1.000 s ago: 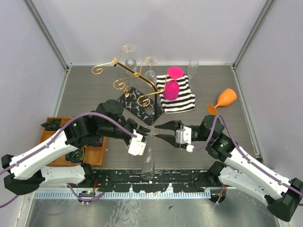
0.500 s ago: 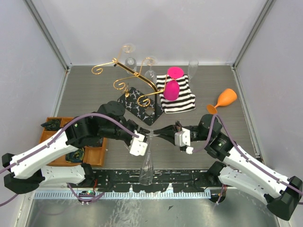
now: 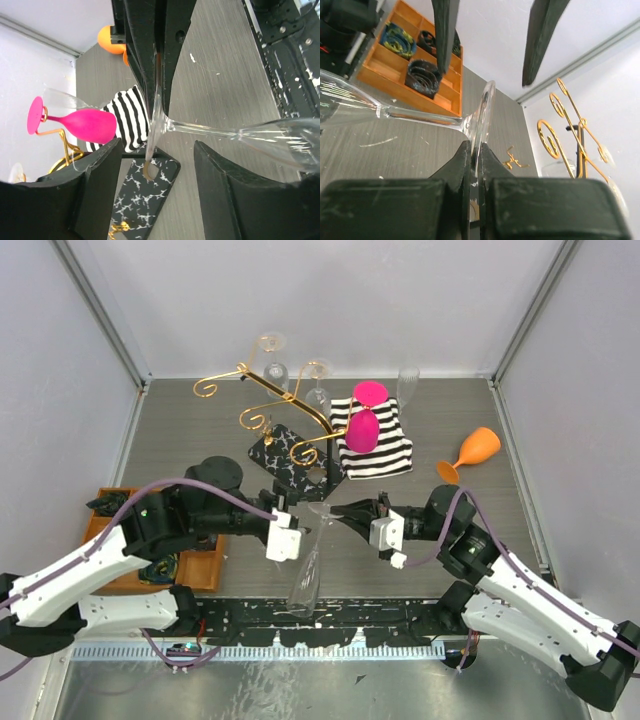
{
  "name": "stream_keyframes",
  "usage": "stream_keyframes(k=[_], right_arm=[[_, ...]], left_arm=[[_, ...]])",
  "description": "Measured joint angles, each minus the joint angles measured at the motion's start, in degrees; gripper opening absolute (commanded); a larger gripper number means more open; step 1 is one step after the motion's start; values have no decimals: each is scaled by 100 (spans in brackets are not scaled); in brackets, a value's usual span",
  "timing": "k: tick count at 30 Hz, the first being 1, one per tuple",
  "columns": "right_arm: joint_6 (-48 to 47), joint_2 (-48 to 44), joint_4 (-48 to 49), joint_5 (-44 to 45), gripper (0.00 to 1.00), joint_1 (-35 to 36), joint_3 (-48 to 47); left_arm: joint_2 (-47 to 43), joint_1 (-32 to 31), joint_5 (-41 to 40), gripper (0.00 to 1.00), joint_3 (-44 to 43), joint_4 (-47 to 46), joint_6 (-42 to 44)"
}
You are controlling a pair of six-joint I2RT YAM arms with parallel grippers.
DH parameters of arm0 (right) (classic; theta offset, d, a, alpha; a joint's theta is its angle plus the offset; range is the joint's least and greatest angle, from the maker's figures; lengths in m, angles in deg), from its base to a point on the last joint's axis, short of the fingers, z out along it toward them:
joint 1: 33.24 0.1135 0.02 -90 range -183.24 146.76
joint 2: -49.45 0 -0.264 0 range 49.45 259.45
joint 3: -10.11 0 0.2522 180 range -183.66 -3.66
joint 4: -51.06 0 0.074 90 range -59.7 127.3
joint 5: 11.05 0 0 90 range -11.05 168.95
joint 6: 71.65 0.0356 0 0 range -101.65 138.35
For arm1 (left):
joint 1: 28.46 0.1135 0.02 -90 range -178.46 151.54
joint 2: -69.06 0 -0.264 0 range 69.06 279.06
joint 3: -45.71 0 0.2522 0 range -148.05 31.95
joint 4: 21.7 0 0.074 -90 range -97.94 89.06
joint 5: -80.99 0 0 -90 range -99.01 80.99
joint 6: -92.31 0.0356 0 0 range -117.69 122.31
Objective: Place the wine glass upside down on the wine glass rack
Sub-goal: Turn the wine glass upside down at the wine rack.
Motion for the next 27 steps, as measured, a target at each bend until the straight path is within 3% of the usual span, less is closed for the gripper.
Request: stream_keyframes(k=[14, 20, 27], right_arm=[[-610, 295, -142, 1445, 1, 0, -94], [-975, 492, 448, 1593, 1, 0, -94], [-1154, 675, 968, 1799, 1, 0, -94]], left_arm=[[-1169, -4, -1233, 62, 1145, -1307, -2804], [-1102, -4, -2059, 59, 1552, -2107, -4162], [-951, -4, -2623, 60, 1884, -2747, -5018]])
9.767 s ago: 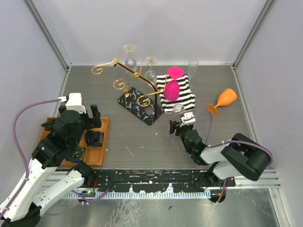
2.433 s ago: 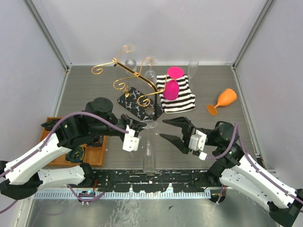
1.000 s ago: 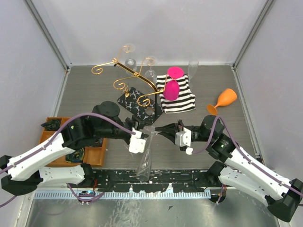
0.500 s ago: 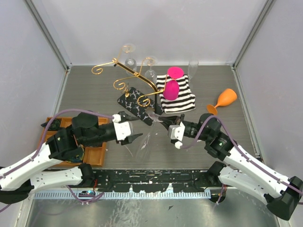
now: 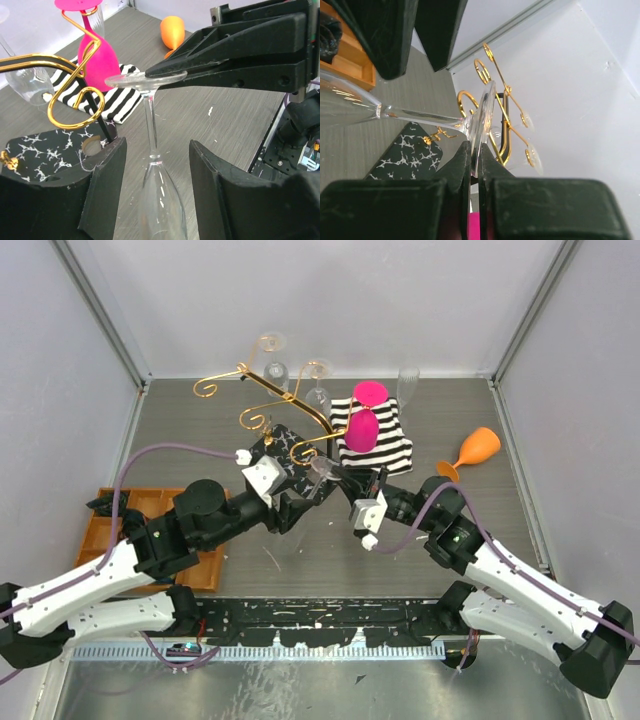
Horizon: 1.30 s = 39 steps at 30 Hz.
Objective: Place the wine glass upside down on the wine glass rack
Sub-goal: Turn the wine glass upside down at the wine rack.
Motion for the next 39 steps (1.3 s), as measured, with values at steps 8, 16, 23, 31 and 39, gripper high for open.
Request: stream_keyframes(k=[8, 16, 23, 31, 39], right_arm=[[24, -98, 382, -63, 1, 0, 2], [201, -225, 706, -317, 1, 0, 52], [245, -352, 772, -385, 1, 0, 136], [243, -385, 807, -385, 1, 0, 155], [188, -389, 743, -439, 1, 0, 155]], left_arm=[[192, 0, -142, 46, 243, -581, -343], [529, 0, 160, 29, 236, -741, -315], [632, 4, 356, 5, 160, -693, -229], [629, 7, 402, 9, 120, -673, -188], [638, 0, 575, 41, 120, -629, -142]])
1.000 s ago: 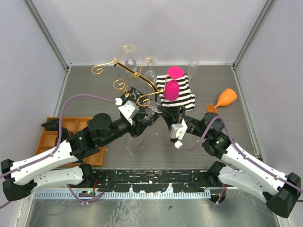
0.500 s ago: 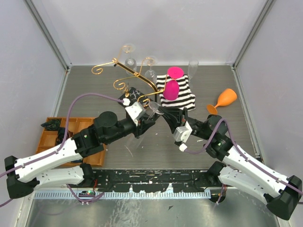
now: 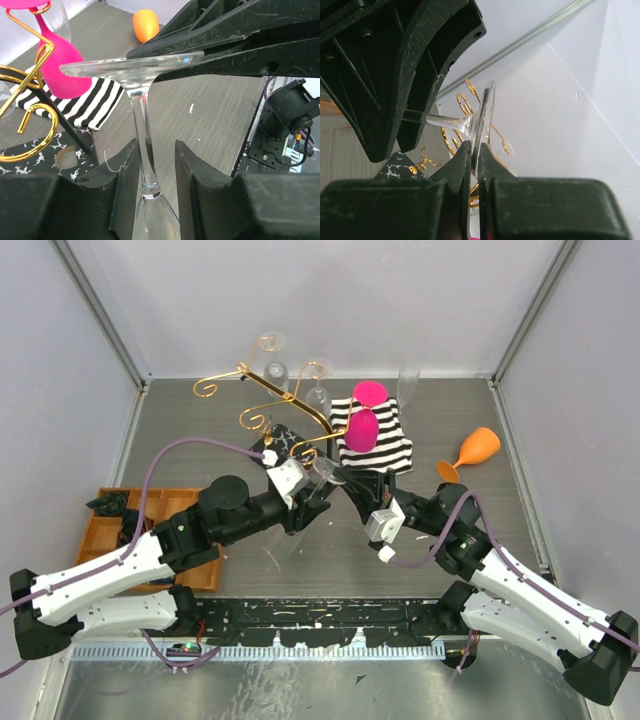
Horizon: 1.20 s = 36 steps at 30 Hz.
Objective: Place the wine glass upside down on the wine glass rack
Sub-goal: Turn the wine glass upside down at the wine rack.
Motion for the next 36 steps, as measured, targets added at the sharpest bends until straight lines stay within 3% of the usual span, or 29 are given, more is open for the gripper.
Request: stream_keyframes(k=[6, 16, 19, 21, 22, 26, 36], right_arm=[[-98, -2, -186, 4, 1, 0, 0], [-321, -81, -275, 24, 0, 4, 0], [-319, -103, -278, 52, 2, 4, 22], [-315, -118, -278, 63, 11, 4, 39], [-308, -129, -275, 72, 23, 4, 50], [-168, -140, -210, 101, 42, 4, 59], [595, -302, 9, 203, 52, 4, 63]], left_arm=[[2, 0, 22, 32, 0, 11, -13], [46, 15, -120, 1, -55, 79, -94], [107, 17, -142, 0, -90, 90, -96], [153, 17, -162, 0, -116, 87, -96], [160, 17, -162, 0, -118, 87, -96], [153, 13, -107, 0, -118, 87, -70], [-234, 0, -466, 0, -2, 356, -184]])
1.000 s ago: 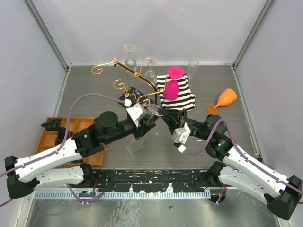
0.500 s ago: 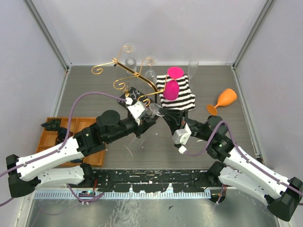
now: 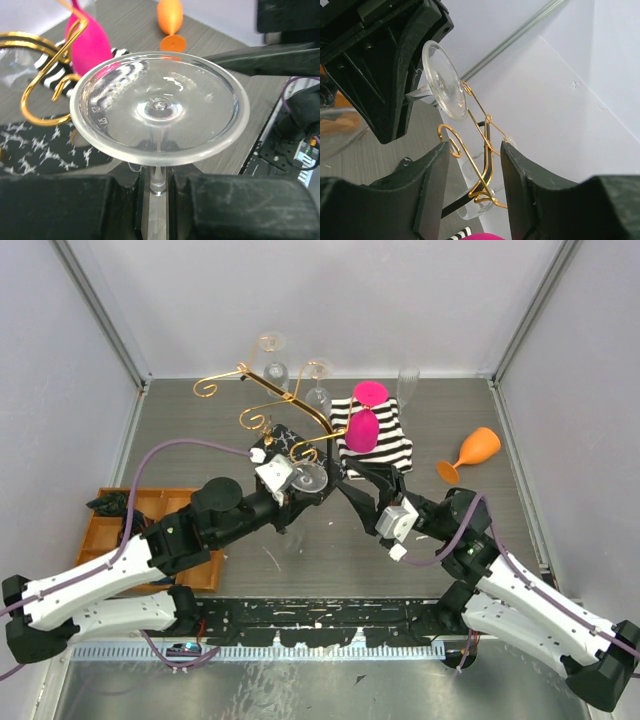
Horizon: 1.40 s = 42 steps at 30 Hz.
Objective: Place the wine glass upside down on the wine glass rack
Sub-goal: Turn the wine glass upside down at the wine rack.
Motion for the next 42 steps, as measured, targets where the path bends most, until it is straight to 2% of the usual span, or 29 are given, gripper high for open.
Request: stream_keyframes(k=[10, 18, 22, 25, 30, 35, 39, 42], right_arm=[[846, -570, 136, 260, 54, 0, 741], [1255, -909, 13, 372, 54, 0, 962], [1364, -979, -22, 409, 53, 0, 979], [1456, -999, -28, 345, 54, 0, 990], [1283, -944, -59, -205, 53, 0, 940], [822, -337, -173, -824, 51, 0, 293], [422, 157, -157, -1266, 46, 0, -177], [109, 428, -249, -1596, 47, 0, -319]], left_arm=[[151, 0, -1196, 0, -774, 1596, -599], [-404, 0, -2343, 0, -382, 1637, -767], [-837, 42, -2782, 0, 17, 1331, -614], [-942, 216, -2551, 0, 133, 1213, -479], [-896, 352, -1694, 0, 131, 1093, -356], [-713, 352, -741, 0, 87, 1102, -332], [-529, 352, -256, 0, 0, 1143, -352], [-433, 352, 33, 0, -37, 1139, -396]])
